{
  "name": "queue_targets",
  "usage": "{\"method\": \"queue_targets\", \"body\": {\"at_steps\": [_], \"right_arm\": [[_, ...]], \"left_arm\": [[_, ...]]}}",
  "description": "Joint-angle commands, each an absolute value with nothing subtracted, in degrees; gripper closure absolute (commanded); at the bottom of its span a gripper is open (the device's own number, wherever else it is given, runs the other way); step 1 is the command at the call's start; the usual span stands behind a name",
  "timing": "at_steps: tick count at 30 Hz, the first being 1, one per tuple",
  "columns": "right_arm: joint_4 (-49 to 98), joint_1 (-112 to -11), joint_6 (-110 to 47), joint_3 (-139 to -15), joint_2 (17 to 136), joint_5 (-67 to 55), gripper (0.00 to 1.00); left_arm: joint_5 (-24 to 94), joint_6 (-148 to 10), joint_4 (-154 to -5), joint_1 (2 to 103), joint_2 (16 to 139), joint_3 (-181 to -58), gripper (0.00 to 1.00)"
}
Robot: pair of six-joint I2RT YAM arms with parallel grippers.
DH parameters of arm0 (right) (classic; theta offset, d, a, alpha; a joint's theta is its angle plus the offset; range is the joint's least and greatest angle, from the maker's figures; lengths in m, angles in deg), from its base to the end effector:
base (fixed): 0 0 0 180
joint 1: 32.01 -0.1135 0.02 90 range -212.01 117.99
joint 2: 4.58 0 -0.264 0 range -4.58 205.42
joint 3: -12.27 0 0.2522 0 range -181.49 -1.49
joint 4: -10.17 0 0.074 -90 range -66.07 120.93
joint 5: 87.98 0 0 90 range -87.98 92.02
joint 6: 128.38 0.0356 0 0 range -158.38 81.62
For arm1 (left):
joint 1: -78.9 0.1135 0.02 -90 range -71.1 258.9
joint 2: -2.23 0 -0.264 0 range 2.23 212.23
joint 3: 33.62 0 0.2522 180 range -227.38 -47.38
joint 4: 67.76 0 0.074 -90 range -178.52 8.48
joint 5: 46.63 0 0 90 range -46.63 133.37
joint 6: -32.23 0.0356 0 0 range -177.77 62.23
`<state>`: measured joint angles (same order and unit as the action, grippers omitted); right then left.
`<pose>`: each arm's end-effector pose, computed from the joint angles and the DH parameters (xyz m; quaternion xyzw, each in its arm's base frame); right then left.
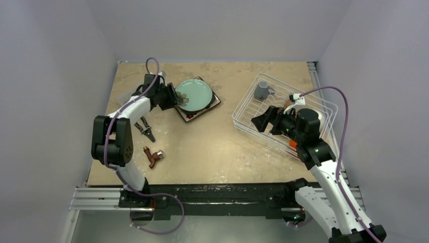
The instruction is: Load the mixed dishes into the dish rack
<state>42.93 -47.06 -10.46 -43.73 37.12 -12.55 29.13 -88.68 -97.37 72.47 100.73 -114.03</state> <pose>0.1620 0.0528 0.3171 0.0165 0.8081 0.3081 0.5018 0.3685 -0.0503 0.2160 -0.1525 0.9139 -0.2241 0.3022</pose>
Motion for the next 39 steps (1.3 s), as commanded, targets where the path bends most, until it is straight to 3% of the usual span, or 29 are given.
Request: {"method": "queue_targets", "body": {"at_steps": [1, 8, 13, 20, 24, 31, 39], "right_arm": [[41.2, -47.12, -8.89, -43.4, 36.37, -14.38, 0.02], [40.28, -47.08, -8.37, -42.91, 36.35, -14.63, 0.02], [39.48, -47.13, -7.72, -43.33, 37.49, -15.24, 0.02], [39.1, -47.13, -6.95, -43.59, 37.81, -15.29, 0.02], [39.1, -47.08, -6.34, -43.3, 37.55, -15.72, 0.02], [40.01, -47.08, -5.71, -42.91, 36.84, -15.52, 0.02], [41.16, -47.08, -5.72, -43.31, 36.22, -15.49, 0.02]], "left_arm": [[26.32, -89.9, -91.88, 73.4, 102.7, -114.54, 0.54], [24.72, -92.41, -88.82, 75.1, 105.63, -113.62, 0.53], [22.83, -93.71, -86.74, 75.1, 107.58, -113.3, 0.6], [21.71, -96.0, -84.77, 75.12, 108.31, -112.07, 0.61], [22.23, -95.12, -86.81, 75.13, 109.07, -112.99, 0.69], [24.12, -93.66, -89.97, 75.17, 107.11, -113.47, 0.97], [24.35, -93.03, -95.19, 74.06, 103.11, -114.26, 1.0]]}}
